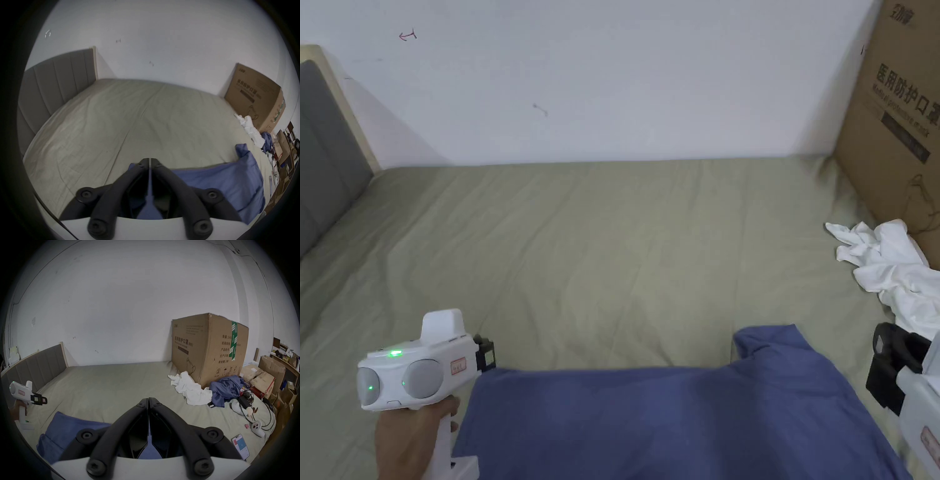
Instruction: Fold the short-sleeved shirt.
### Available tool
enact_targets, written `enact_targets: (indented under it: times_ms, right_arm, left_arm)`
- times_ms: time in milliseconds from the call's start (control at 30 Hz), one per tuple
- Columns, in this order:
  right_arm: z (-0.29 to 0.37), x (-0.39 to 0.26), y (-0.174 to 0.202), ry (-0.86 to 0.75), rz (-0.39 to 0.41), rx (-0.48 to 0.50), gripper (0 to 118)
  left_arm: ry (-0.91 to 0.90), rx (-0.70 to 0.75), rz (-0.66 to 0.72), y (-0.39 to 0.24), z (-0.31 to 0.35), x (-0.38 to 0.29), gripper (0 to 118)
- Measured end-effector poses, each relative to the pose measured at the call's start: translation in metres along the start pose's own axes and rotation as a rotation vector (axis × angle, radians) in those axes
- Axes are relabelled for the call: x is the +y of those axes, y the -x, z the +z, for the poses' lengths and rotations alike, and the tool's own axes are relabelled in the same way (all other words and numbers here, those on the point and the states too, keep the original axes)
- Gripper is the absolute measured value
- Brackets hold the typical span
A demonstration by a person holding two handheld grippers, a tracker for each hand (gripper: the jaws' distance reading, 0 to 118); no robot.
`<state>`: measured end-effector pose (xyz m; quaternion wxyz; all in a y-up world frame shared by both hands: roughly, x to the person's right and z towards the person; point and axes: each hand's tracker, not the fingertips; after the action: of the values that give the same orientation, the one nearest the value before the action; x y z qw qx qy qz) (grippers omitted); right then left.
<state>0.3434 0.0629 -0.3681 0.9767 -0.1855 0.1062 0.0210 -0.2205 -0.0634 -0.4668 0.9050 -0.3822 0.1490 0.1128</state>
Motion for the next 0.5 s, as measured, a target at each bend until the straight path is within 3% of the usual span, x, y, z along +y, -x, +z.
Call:
enact_targets:
  times_ms: [67, 100, 267, 333, 400, 467, 500]
  right_arm:
    - [-0.002, -0.005, 0.0, 0.018, 0.002, -0.005, 0]
    - [-0.004, -0.008, -0.001, 0.03, 0.001, -0.005, 0]
    - [-0.005, -0.024, -0.006, 0.079, 0.013, -0.007, 0]
    - [-0.002, -0.031, -0.009, 0.097, 0.014, -0.013, 0]
    - [0.004, -0.039, -0.013, 0.116, -0.011, -0.011, 0]
    - [0.006, -0.04, -0.014, 0.131, -0.038, -0.01, 0]
    - [0.005, -0.039, -0.014, 0.135, -0.042, -0.011, 0]
  left_arm:
    - [0.116, 0.025, -0.017, 0.004, -0.031, 0.004, 77]
    - [0.154, 0.033, -0.029, 0.006, -0.045, 0.004, 84]
    - [0.234, 0.07, -0.089, 0.006, -0.091, -0.007, 85]
    - [0.301, 0.072, -0.099, 0.005, -0.105, -0.01, 77]
    - [0.303, 0.033, -0.081, 0.001, -0.108, -0.016, 41]
    - [0.272, 0.063, -0.1, -0.008, -0.105, -0.018, 27]
    - [0.27, 0.049, -0.112, -0.01, -0.104, -0.018, 15]
